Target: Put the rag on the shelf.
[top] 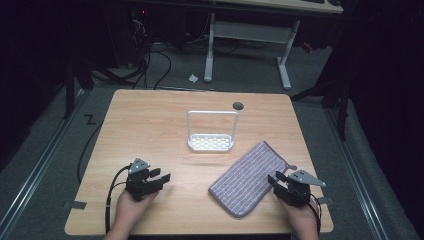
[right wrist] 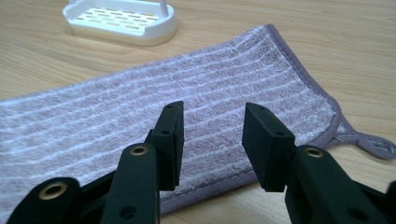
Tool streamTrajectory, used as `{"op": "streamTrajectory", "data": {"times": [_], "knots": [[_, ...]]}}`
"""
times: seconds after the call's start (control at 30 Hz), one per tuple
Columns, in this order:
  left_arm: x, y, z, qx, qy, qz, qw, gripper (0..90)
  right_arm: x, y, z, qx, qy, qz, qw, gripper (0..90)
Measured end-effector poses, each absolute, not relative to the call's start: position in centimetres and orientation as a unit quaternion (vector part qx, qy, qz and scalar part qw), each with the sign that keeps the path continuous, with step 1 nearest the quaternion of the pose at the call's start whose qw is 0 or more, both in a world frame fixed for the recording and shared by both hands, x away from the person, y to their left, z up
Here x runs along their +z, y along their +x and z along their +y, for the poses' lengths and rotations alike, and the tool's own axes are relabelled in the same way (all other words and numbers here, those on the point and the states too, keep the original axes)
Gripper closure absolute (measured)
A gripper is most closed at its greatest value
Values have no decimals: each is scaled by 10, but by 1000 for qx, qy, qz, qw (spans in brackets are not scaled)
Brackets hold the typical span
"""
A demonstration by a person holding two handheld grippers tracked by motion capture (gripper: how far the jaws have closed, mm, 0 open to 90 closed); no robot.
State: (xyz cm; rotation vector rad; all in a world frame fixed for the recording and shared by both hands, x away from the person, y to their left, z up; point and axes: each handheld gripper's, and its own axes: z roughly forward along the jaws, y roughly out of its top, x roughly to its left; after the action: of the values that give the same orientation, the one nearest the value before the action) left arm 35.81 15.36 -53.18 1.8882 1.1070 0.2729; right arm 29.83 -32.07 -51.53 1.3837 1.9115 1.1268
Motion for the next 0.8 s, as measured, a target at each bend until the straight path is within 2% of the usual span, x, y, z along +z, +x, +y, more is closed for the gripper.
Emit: {"op": "streamTrajectory", "data": {"times": [0.17, 0.23, 0.27, 0.43, 0.57, 0.63, 0.7, 0.73, 0.8], "knots": [[-535, 358, 148, 106, 774, 435, 447, 492, -515, 296, -325, 416, 507, 706, 266, 623], [-534, 357, 143, 109, 779, 425, 448, 598, -518, 296, -329, 415, 512, 708, 254, 641], [-533, 356, 142, 106, 778, 424, 451, 598, -518, 296, -329, 415, 512, 708, 254, 641], [-530, 354, 137, 90, 773, 420, 466, 748, -518, 296, -329, 421, 503, 713, 250, 646], [-521, 354, 115, 77, 780, 398, 476, 900, -520, 297, -332, 423, 503, 713, 243, 666], [-518, 355, 106, 75, 780, 390, 483, 900, -520, 297, -333, 424, 505, 712, 243, 673], [-511, 352, 74, 80, 795, 348, 491, 900, -521, 295, -334, 423, 504, 712, 245, 703], [-511, 352, 74, 80, 795, 348, 491, 900, -521, 295, -334, 423, 504, 712, 245, 703], [-510, 350, 45, 66, 805, 320, 495, 900, -521, 295, -333, 421, 506, 713, 243, 725]]}}
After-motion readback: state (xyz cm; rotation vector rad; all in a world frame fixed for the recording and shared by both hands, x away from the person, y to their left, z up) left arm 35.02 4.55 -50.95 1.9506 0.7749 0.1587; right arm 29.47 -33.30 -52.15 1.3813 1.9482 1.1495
